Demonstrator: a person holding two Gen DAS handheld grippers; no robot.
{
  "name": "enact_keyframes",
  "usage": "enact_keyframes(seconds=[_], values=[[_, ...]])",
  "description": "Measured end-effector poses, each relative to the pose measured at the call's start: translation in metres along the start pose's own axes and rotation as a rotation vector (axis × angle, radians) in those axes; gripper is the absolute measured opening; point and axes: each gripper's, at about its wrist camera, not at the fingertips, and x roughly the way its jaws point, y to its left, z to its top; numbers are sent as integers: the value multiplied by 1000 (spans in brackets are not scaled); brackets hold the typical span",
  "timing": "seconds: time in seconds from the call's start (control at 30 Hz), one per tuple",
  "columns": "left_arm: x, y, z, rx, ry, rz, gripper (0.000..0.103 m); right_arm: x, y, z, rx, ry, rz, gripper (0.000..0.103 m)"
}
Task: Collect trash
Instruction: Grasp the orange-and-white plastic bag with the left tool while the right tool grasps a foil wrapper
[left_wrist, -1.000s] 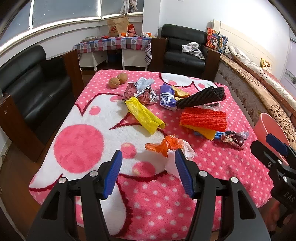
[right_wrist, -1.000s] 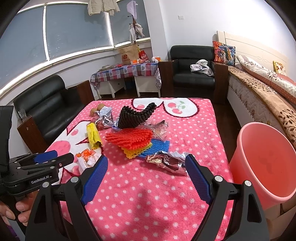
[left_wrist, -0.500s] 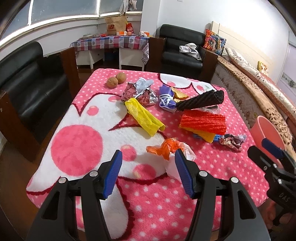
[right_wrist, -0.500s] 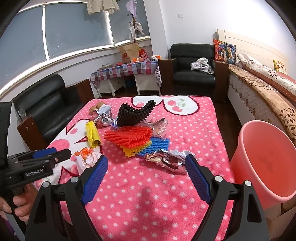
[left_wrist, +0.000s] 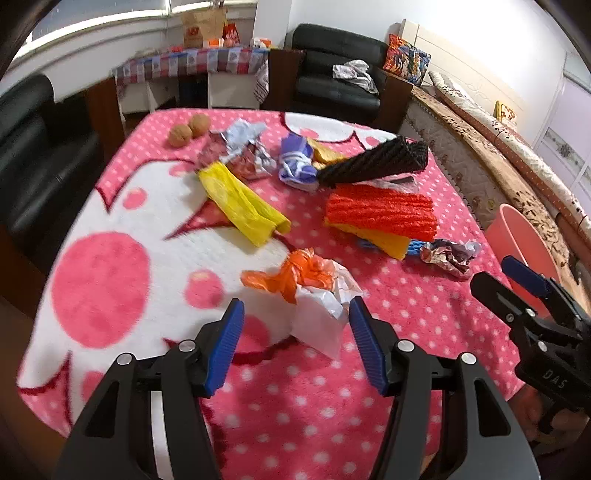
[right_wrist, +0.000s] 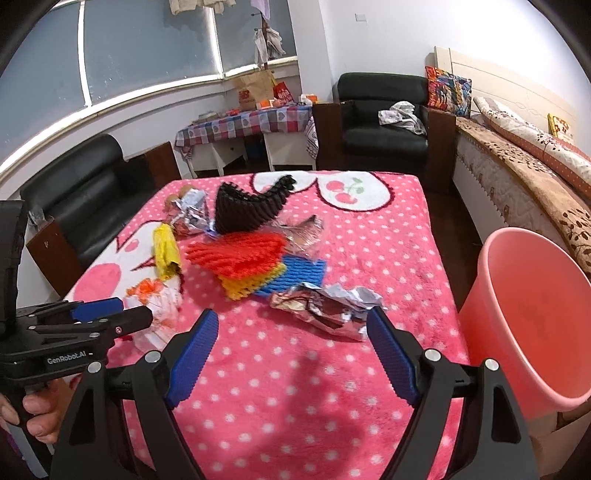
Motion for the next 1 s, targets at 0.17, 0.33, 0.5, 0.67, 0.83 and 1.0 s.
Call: enact_keyframes(seconds=[0.17,0.33,0.5,0.67,0.83,1.0], values=[[5,-1,-2,13,20,-26,36,14,-11,6,-12,35,-8,81],[2,1,-4,24,13,-30,28,32,-15,14,-81,68,-9,81],[-7,3,-2,20,-4,-31,28,53,-16,20,-119,153,-1,81],[-16,1,1,20,-23,-33,28,63,-23,15,-89,213,-8,43],[-20,-7,4,34,-35,-31,28,53,-33,9,-41,192,37,13],[-24,-16,5,59,-48,-43,28,31,-34,4,-17,155,75,11]])
